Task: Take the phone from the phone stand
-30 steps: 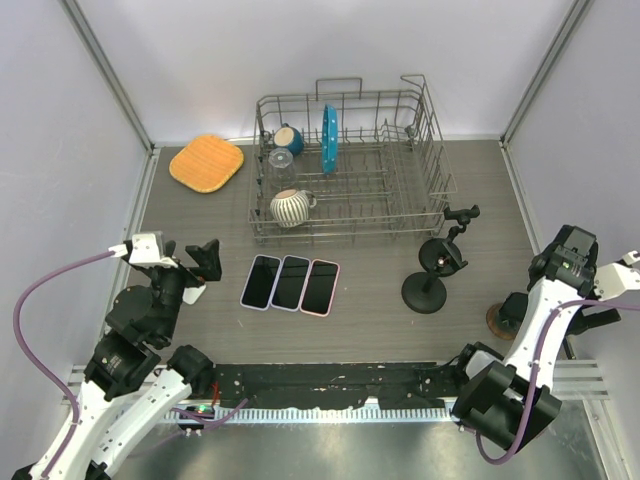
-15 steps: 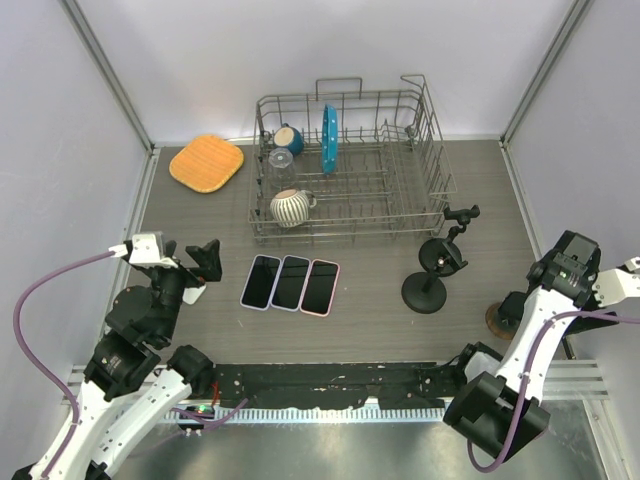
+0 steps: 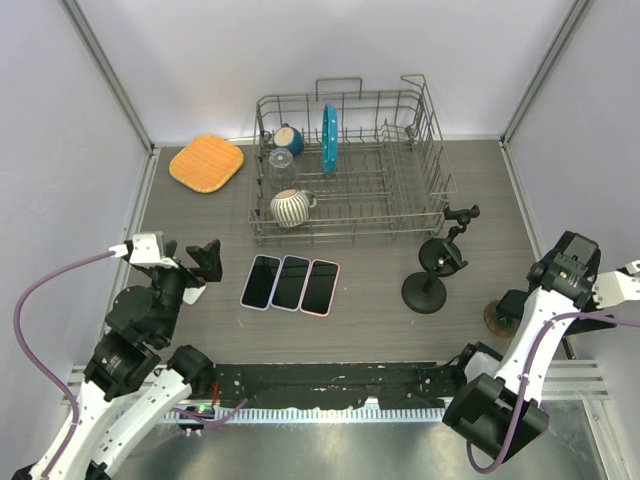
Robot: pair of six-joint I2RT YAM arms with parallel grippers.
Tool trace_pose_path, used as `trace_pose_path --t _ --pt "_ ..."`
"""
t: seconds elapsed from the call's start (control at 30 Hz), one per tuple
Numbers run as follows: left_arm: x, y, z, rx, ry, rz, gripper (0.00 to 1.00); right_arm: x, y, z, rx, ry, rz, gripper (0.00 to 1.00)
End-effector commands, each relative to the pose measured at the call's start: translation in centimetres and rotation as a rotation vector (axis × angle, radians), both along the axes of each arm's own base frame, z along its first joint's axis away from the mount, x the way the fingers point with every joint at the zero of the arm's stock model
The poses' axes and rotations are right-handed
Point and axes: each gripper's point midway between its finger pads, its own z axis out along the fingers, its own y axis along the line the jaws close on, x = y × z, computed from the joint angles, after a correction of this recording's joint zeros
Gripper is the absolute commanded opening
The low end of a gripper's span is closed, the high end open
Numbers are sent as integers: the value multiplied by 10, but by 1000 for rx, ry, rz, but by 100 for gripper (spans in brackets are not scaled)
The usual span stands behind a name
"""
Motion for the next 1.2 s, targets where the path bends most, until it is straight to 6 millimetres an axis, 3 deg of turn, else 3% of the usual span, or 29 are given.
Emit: trace_pose_path --t 0.0,0.17,0.5,0.73,0.97,1.17 --pt "1 -5 10 -37 -38 -21 100 -1 18 -17 85 -58 -44 89" --pt "-1 -4 12 -41 -46 -18 100 -13 13 -10 49 0 -81 89" --pt "-3 -4 14 -48 -56 -25 100 -8 20 -15 90 -22 -42 89" --pt "-3 -3 14 -46 -55 -23 100 -4 19 -14 80 -36 -25 73" --pt "-2 -4 13 -42 -50 -24 100 -1 15 -2 41 -41 8 58" --pt "-1 -5 11 -36 -44 -24 100 10 15 12 13 -59 66 38"
